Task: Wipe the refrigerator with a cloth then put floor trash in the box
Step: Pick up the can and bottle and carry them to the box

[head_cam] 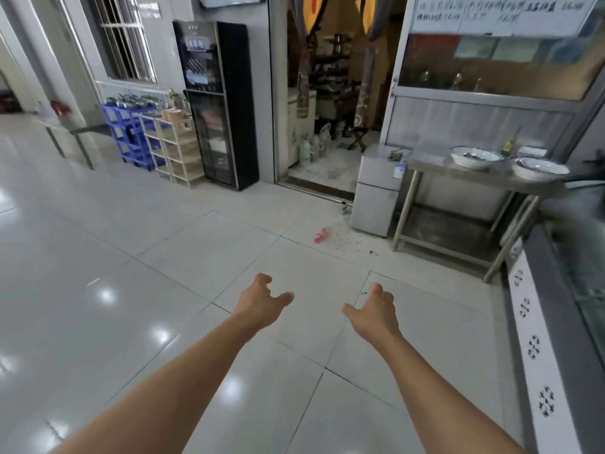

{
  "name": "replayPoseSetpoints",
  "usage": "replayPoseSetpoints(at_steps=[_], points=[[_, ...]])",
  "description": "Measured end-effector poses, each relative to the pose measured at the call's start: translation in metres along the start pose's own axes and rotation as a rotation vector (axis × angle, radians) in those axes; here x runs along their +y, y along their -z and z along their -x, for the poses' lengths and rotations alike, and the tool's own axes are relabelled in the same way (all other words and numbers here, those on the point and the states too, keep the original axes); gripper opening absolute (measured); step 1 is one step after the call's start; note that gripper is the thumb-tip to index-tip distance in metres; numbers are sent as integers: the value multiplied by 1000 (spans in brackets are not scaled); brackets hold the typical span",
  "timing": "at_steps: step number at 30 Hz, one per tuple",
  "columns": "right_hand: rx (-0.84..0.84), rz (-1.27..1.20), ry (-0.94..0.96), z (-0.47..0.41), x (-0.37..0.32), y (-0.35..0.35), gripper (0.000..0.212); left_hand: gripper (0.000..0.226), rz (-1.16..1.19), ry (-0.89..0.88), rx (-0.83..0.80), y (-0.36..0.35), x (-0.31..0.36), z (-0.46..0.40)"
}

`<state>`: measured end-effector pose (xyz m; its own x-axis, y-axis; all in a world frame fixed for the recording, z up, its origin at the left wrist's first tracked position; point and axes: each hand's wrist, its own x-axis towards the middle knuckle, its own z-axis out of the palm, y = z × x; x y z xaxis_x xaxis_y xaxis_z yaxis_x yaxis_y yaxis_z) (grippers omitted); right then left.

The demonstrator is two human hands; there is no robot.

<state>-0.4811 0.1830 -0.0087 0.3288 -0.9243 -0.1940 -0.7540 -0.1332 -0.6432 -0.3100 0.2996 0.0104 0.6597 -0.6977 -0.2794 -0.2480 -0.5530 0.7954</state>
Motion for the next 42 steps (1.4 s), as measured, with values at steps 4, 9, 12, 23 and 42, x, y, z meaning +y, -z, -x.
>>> replayPoseSetpoints(at_steps=[4, 9, 12, 23, 42], points=[[3, -4, 13, -82, -30, 3, 75, 65, -5, 4, 6, 2, 29, -77], [22, 6, 7, -192, -66, -2, 76, 66, -15, -27, -14, 0, 63, -194], [40, 5, -4, -261, -91, -6, 77, 65, 8, -53, -38, 2, 90, -270], [61, 8, -82, -503, -174, -11, 78, 63, -40, -84, -114, 11, 180, -522], [-6, 22, -79, -928, -289, -34, 71, 64, -96, 3, -120, -4, 301, -924]])
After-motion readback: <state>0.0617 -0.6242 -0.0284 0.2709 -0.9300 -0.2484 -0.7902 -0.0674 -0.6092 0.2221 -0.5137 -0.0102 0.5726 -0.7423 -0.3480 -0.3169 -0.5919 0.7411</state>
